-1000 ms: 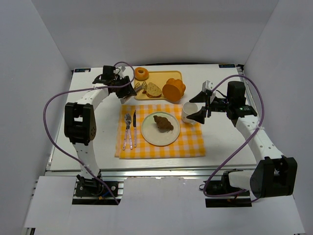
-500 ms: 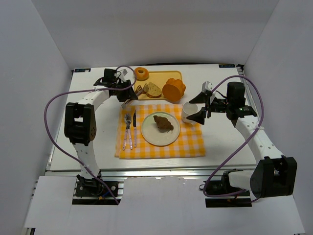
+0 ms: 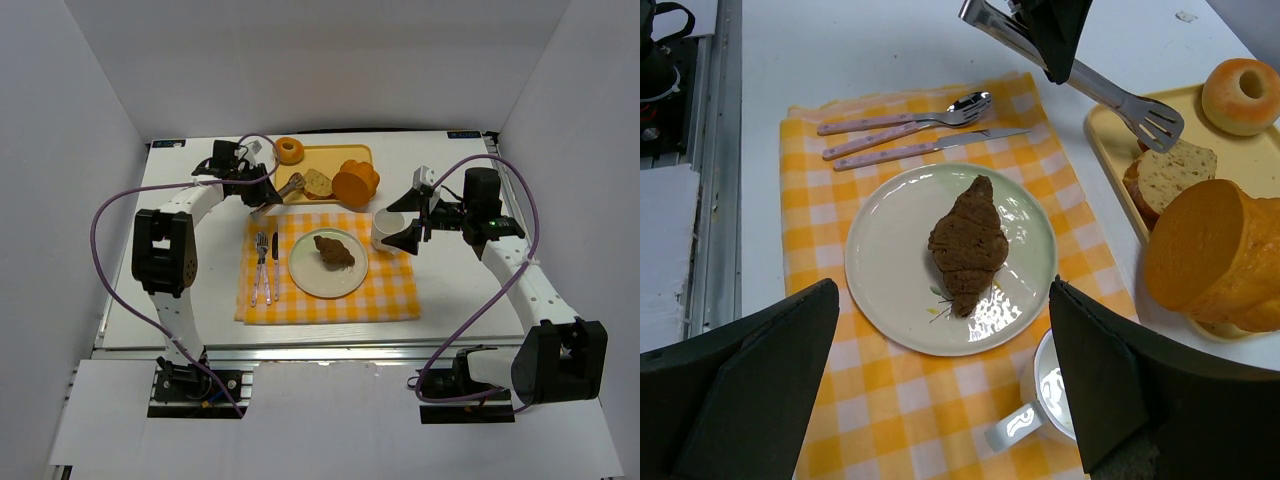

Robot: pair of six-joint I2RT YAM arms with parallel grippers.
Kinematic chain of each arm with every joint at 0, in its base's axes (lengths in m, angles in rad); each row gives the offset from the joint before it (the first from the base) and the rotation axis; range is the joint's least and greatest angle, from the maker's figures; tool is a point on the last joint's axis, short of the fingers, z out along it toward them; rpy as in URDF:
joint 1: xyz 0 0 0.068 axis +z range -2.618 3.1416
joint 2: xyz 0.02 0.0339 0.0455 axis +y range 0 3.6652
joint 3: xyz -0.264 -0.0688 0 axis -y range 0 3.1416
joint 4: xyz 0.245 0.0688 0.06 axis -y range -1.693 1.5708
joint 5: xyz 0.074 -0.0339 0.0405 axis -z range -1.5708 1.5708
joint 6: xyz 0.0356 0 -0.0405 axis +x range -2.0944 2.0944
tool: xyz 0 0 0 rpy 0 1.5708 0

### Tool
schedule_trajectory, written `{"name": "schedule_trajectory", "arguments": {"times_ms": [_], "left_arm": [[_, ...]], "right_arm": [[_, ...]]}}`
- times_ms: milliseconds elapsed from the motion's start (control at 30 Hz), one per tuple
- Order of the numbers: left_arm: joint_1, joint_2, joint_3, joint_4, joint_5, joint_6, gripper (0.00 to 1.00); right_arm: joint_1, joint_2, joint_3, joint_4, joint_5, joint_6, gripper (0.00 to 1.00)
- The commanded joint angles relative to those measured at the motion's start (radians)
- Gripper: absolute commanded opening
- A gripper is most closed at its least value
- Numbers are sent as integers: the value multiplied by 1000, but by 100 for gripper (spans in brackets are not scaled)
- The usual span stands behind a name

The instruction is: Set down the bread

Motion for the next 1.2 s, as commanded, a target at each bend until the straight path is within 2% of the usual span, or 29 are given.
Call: {"name": "schedule_trajectory", "arguments": {"times_ms": [0,167,267,333,500,700,1033,1167], "left_arm": [[-9,-8,0,-3,33,-2,34],[-9,-5,6,-12,39,-6,27],[-9,-21,10,-11,34,-7,18],[-8,-36,10,-4,19,-18,8],[2,-129,-9,41,-26,-67,1],[9,-287,-97,160,-47,-177,0],[15,-485,-253,207,13,-275,0],[17,-690,-423,278,80,-300,0]], "right_arm": [[-5,-28,-4,36,-17,9,90],[-5,-26,-2,36,-19,11,89],[-5,-29,-1,36,-17,9,89],[-5,-28,-1,35,-19,11,89],[-8,-34,1,29,-19,9,89],[-10,-35,5,26,-28,15,89],[-11,-37,11,21,-30,17,89],[-13,-43,11,15,-27,14,89]]}}
